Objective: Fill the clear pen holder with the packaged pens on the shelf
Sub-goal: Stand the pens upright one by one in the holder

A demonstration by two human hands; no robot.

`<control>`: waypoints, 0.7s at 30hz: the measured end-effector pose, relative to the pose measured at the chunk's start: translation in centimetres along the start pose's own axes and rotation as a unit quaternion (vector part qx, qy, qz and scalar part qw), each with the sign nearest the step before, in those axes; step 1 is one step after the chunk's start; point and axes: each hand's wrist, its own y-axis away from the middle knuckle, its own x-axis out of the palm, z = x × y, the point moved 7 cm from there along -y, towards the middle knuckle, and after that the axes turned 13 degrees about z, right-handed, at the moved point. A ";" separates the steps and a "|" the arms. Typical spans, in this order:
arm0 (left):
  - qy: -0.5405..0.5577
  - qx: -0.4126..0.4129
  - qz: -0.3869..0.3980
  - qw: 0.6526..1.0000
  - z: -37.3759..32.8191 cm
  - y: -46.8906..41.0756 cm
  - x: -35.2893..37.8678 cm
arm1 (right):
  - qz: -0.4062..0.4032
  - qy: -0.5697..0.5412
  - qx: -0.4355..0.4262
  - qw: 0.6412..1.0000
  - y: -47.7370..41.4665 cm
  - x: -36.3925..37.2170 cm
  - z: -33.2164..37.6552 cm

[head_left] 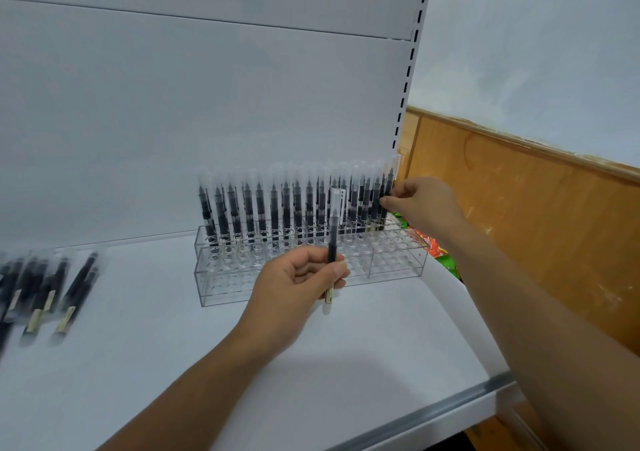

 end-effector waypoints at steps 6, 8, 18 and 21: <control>0.001 0.001 0.000 1.000 0.2 0.0 0.0 | 0.013 0.038 0.009 0.999 0.3 0.8 -0.5; 0.003 0.001 0.000 1.000 0.2 0.0 0.0 | 0.017 0.034 0.010 0.999 0.3 0.7 -0.5; 0.003 0.011 -0.017 1.000 -0.6 0.4 -0.2 | -0.011 0.053 -0.014 0.998 3.4 -1.0 1.1; -0.007 0.030 -0.035 0.999 -1.8 0.9 -0.4 | 0.013 -0.090 -0.080 0.993 5.8 -0.5 4.0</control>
